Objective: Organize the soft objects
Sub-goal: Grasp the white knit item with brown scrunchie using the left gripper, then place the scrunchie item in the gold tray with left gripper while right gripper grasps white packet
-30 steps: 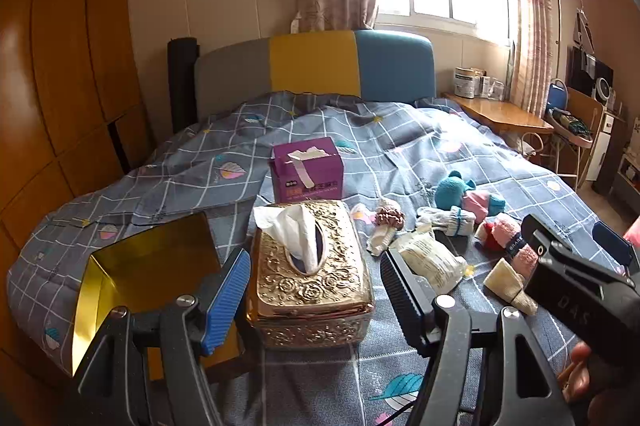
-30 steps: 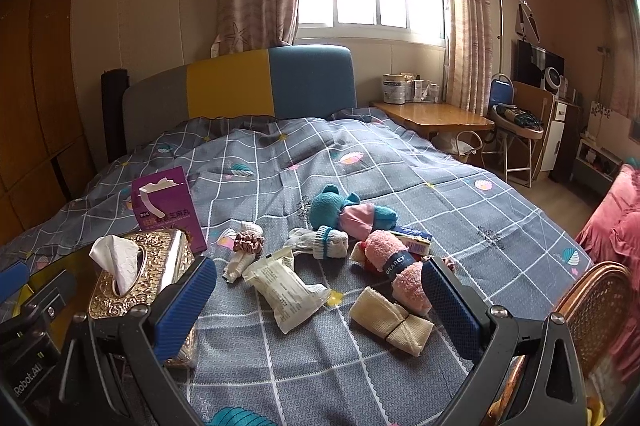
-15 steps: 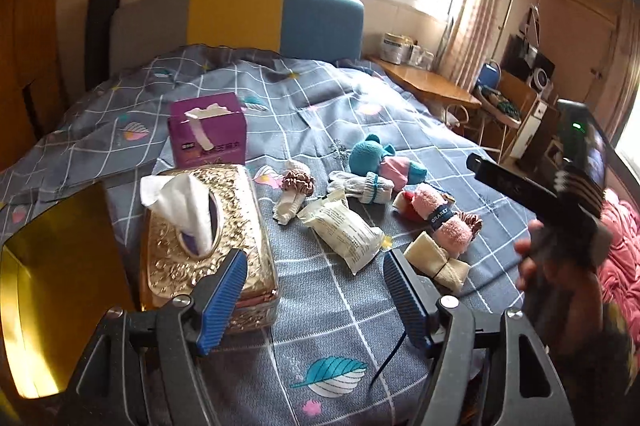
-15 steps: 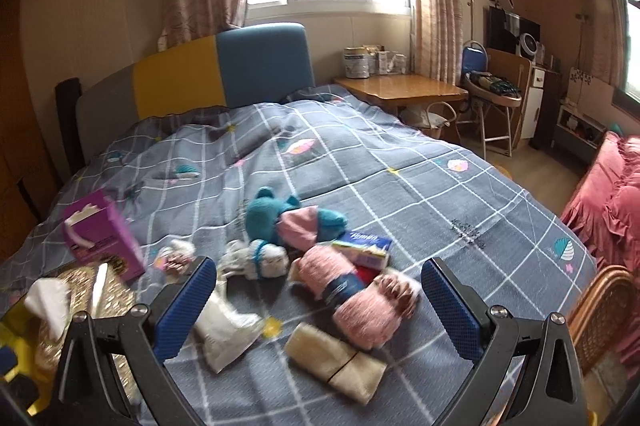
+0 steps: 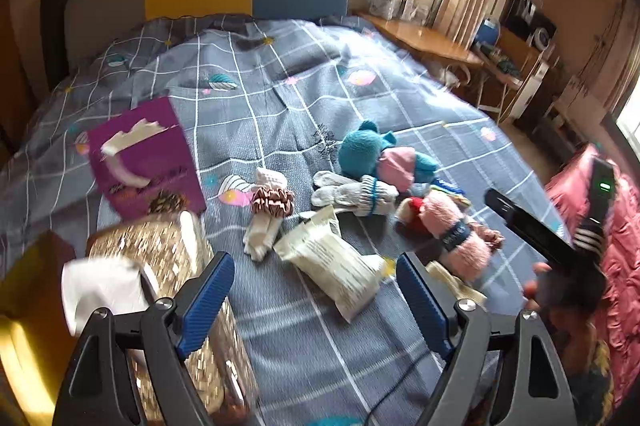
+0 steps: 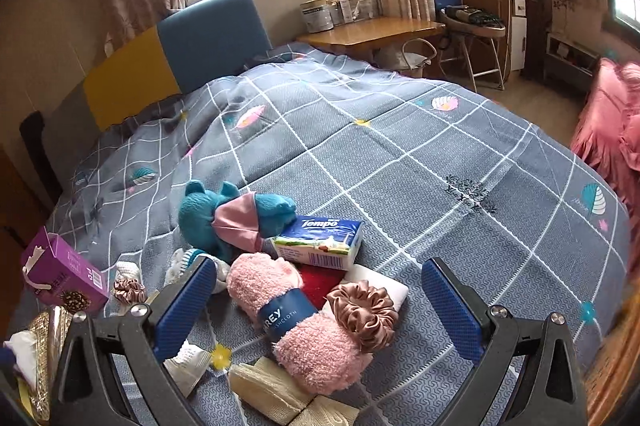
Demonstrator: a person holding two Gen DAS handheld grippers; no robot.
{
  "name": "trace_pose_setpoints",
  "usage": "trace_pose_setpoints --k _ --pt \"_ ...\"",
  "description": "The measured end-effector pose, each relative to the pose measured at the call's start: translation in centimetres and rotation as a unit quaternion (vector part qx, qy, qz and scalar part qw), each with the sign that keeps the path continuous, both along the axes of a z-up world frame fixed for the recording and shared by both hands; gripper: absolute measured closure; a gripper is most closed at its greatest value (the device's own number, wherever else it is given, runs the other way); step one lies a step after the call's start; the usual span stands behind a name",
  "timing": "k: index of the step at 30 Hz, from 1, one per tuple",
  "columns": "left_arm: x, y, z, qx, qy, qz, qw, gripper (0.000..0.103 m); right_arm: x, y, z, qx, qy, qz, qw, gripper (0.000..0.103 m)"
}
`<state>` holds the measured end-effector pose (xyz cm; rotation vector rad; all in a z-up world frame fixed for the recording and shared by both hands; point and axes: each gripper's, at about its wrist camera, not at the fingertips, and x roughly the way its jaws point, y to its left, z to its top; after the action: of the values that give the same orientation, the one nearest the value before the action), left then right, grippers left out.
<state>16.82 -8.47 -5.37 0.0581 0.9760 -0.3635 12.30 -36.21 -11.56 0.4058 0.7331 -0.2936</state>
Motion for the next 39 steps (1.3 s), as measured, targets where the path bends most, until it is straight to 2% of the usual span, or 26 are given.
trace_pose_setpoints --k 4,9,12,14,19,22,23,27,30,33,36,39 --pt "5.1 -2.2 -2.4 0.042 0.033 0.008 0.9986 0.019 0.3 0.6 -0.1 0.011 -0.002 0.020 1.000 0.000" --pt "10.2 -3.3 -5.9 0.071 0.074 0.033 0.9942 0.025 0.7 1.2 -0.2 0.025 -0.003 0.048 0.999 0.000" --pt "12.4 -3.4 -8.1 0.085 0.101 0.051 0.9899 0.031 0.9 1.6 -0.2 0.027 -0.002 0.061 0.998 0.000" --pt "13.3 -3.7 -9.3 0.101 0.108 0.057 0.9873 0.041 1.0 1.8 -0.3 0.029 -0.002 0.068 0.997 0.000" --pt "14.7 -4.4 -11.5 0.135 0.117 0.055 0.9824 0.045 1.1 2.1 -0.4 0.033 0.000 0.079 0.996 0.000" --pt "15.3 -4.6 -13.0 0.160 0.124 0.050 0.9781 0.064 1.2 2.3 -0.4 0.033 0.001 0.085 0.996 0.000" --pt "15.2 -4.5 -13.1 0.157 0.125 0.046 0.9786 0.067 1.2 2.4 -0.4 0.031 0.002 0.088 0.996 0.000" --pt "14.5 -4.5 -10.8 0.131 0.098 0.020 0.9863 0.071 1.4 3.1 -0.4 0.022 0.005 0.109 0.994 0.004" --pt "14.8 -4.1 -7.5 0.089 0.080 0.020 0.9927 0.071 1.6 4.0 -0.6 0.007 0.012 0.130 0.991 0.010" --pt "15.7 -2.3 -2.7 0.031 0.053 0.039 0.9974 0.071 1.8 4.9 -0.8 -0.006 0.021 0.148 0.989 0.010" --pt "16.5 0.1 1.7 0.006 0.017 0.061 0.9980 0.071 2.0 5.6 -1.3 -0.012 0.034 0.164 0.986 0.010" --pt "18.4 4.5 5.6 0.003 -0.026 0.108 0.9938 0.071 2.1 6.3 -1.6 -0.022 0.044 0.178 0.983 0.010"
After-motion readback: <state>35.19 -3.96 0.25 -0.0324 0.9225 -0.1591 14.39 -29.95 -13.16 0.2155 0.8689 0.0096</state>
